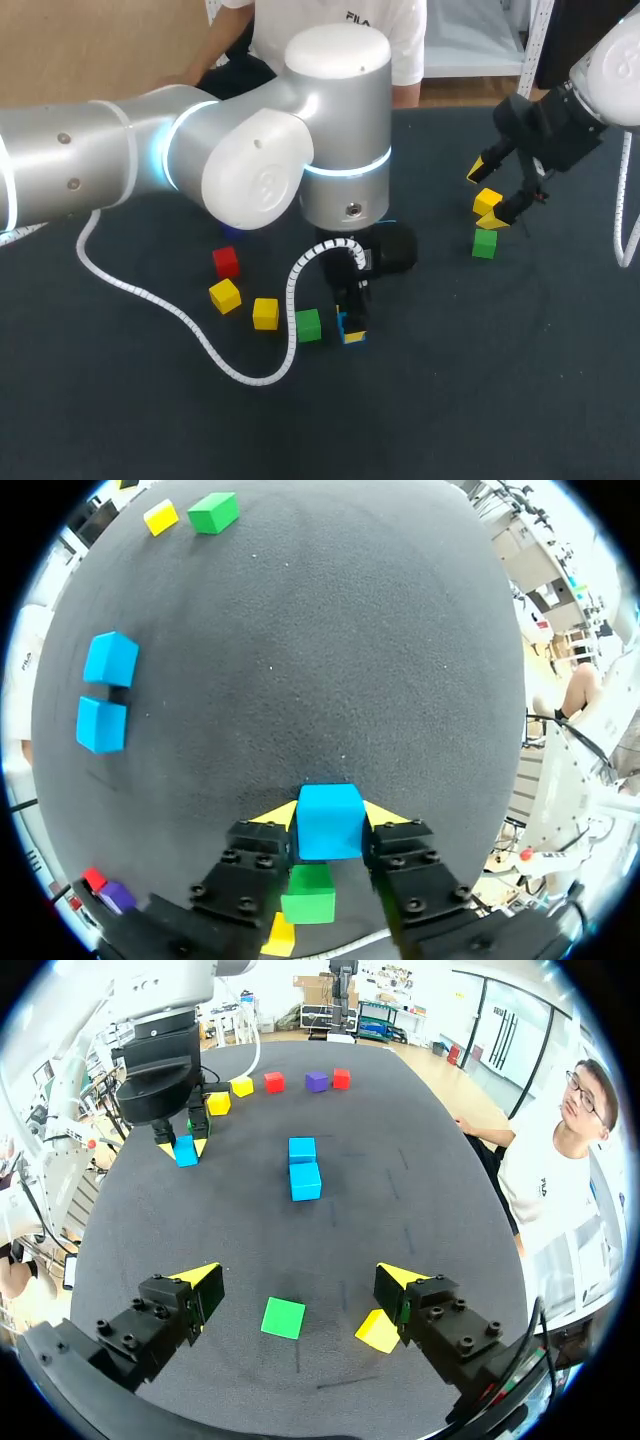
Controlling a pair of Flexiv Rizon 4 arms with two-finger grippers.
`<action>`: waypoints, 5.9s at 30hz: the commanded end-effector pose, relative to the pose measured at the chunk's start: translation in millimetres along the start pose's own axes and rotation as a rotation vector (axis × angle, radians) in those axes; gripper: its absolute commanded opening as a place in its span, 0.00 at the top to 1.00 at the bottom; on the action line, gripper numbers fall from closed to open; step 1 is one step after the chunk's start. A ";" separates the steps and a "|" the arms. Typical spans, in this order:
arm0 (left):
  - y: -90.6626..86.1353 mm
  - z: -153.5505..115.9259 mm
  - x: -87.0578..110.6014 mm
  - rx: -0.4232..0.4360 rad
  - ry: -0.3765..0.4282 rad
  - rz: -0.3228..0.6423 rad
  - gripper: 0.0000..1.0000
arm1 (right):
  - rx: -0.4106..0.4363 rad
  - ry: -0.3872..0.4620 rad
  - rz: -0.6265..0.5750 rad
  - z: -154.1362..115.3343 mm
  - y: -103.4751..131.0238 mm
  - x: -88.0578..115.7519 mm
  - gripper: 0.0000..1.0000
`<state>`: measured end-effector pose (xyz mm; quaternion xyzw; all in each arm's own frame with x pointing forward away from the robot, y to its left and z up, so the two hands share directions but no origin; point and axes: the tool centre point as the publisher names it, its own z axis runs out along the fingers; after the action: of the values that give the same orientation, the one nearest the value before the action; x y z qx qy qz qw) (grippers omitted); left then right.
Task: Place the blue cubes, place green cubes on the blue cubes, place the yellow cubes on the green cubes, then place the red cubes on the yellow cubes, and place purple cube on the red cubes.
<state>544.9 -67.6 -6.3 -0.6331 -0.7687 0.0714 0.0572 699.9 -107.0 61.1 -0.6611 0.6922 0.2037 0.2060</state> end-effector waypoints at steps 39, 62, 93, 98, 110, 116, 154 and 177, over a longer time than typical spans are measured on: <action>-5.5 -55.7 2.9 -0.030 0.052 0.040 1.00 | 0.001 0.000 0.000 -0.1 0.3 0.0 0.00; -5.5 -55.7 2.9 -0.030 0.052 0.040 1.00 | 0.001 0.000 0.000 -0.1 0.3 0.0 0.00; 80.5 -97.1 50.5 -0.205 0.131 -0.039 1.00 | 0.001 0.000 0.000 -0.1 0.3 0.0 0.00; 92.3 -95.3 45.0 -0.246 0.144 -0.016 1.00 | 0.001 0.000 0.000 -0.1 0.3 0.0 0.00; 103.4 -87.7 37.9 -0.280 0.121 0.021 1.00 | 0.001 0.000 0.000 -0.1 0.3 0.0 0.00; 111.1 -86.3 37.5 -0.278 0.091 0.024 1.00 | 0.001 0.000 0.000 -0.1 0.3 0.0 0.00; 129.7 -85.4 28.8 -0.236 0.074 0.026 1.00 | 0.001 0.000 0.000 -0.1 0.3 0.0 0.00; 167.4 -77.2 8.0 -0.227 0.121 0.071 1.00 | 0.001 0.000 0.000 -0.1 0.3 0.0 0.00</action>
<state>710.2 -17.8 38.9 -0.6661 -0.7438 -0.0541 0.0114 699.9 -107.0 61.0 -0.6610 0.6922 0.2037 0.2060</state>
